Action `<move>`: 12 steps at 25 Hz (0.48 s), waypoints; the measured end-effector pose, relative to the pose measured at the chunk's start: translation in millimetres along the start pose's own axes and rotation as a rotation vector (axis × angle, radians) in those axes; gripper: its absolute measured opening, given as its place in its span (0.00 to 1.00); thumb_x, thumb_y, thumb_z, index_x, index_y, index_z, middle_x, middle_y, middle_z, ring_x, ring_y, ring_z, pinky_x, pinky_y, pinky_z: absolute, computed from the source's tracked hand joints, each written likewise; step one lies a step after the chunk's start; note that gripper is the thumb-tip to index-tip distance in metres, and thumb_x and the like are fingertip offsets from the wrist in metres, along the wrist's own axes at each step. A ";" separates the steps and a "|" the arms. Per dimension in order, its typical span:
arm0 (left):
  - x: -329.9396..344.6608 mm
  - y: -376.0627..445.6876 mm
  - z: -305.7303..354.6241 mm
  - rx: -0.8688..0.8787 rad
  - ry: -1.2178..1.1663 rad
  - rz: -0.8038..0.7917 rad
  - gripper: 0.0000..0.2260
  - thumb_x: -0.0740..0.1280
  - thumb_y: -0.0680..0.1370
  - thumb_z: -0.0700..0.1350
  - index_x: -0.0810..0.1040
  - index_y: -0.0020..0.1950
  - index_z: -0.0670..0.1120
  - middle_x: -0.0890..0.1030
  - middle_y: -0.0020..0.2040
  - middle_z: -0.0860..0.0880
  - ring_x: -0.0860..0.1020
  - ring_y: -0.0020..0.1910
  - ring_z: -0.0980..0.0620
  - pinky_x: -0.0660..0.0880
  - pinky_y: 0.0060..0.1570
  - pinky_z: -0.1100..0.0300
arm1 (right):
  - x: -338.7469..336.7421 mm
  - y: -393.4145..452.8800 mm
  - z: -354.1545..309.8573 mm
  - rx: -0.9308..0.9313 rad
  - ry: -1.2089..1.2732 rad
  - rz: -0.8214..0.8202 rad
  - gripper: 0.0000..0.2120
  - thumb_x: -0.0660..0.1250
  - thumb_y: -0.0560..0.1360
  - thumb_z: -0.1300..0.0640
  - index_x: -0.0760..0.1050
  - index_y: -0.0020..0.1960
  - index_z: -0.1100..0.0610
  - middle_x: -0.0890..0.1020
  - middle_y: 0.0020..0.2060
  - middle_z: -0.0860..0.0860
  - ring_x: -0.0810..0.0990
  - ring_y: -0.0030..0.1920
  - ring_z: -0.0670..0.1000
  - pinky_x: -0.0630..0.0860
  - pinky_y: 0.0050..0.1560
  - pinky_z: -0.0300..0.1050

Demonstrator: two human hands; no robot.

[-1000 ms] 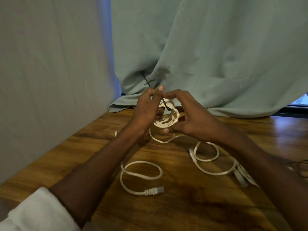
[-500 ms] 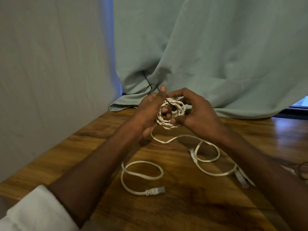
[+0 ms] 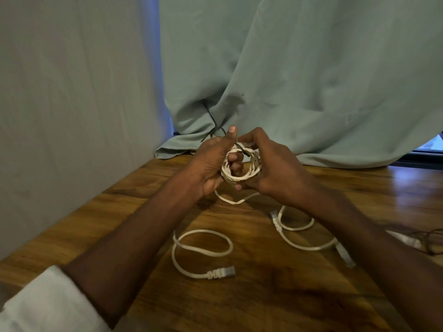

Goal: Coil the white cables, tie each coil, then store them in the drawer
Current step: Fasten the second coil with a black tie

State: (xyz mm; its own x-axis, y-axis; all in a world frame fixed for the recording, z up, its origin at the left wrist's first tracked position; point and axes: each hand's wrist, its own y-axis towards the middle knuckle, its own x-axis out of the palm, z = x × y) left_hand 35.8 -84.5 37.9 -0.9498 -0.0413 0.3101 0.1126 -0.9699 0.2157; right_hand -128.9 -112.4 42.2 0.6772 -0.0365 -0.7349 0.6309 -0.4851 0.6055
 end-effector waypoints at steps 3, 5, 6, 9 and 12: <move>-2.5 1.5 2.6 0.009 0.037 0.015 0.20 0.65 0.83 0.58 0.75 0.57 0.40 0.70 0.26 0.49 0.73 0.24 0.51 0.77 0.29 0.53 | -1.6 0.5 1.7 0.087 -0.063 0.110 0.35 0.86 0.62 0.44 0.67 0.57 0.49 0.81 0.47 0.44 0.80 0.44 0.44 0.73 0.40 0.40; -3.2 2.4 2.9 0.030 0.035 0.047 0.19 0.68 0.81 0.58 0.75 0.48 0.41 0.71 0.25 0.50 0.72 0.24 0.51 0.77 0.30 0.53 | -1.5 -0.2 0.1 0.109 -0.091 0.129 0.33 0.85 0.62 0.44 0.67 0.54 0.49 0.81 0.45 0.45 0.79 0.42 0.46 0.69 0.36 0.39; -2.8 2.0 2.5 0.043 0.046 0.070 0.18 0.69 0.81 0.57 0.75 0.43 0.43 0.71 0.26 0.50 0.72 0.24 0.51 0.76 0.31 0.54 | 0.0 -1.3 -2.4 0.092 -0.114 0.121 0.31 0.84 0.64 0.44 0.66 0.54 0.49 0.80 0.45 0.46 0.79 0.42 0.48 0.67 0.36 0.38; -2.8 1.5 1.7 0.081 0.145 0.129 0.18 0.68 0.83 0.54 0.78 0.39 0.44 0.75 0.28 0.47 0.74 0.26 0.50 0.75 0.33 0.57 | 5.7 -5.7 -9.0 0.028 -0.214 0.120 0.26 0.80 0.71 0.47 0.63 0.53 0.48 0.76 0.46 0.46 0.75 0.43 0.50 0.61 0.35 0.39; -0.7 -1.2 5.3 0.043 0.144 0.108 0.15 0.69 0.83 0.53 0.80 0.45 0.42 0.77 0.29 0.46 0.76 0.25 0.52 0.76 0.29 0.61 | 8.0 -7.9 -10.1 0.006 -0.284 0.124 0.23 0.79 0.73 0.51 0.67 0.58 0.50 0.71 0.48 0.45 0.70 0.43 0.47 0.56 0.36 0.32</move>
State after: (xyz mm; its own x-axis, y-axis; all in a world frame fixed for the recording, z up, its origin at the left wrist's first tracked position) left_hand 37.9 -82.0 42.3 -0.9632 -0.1815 0.1983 0.2256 -0.9469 0.2292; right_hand -124.6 -100.1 34.5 0.6156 -0.3383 -0.7117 0.5468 -0.4670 0.6949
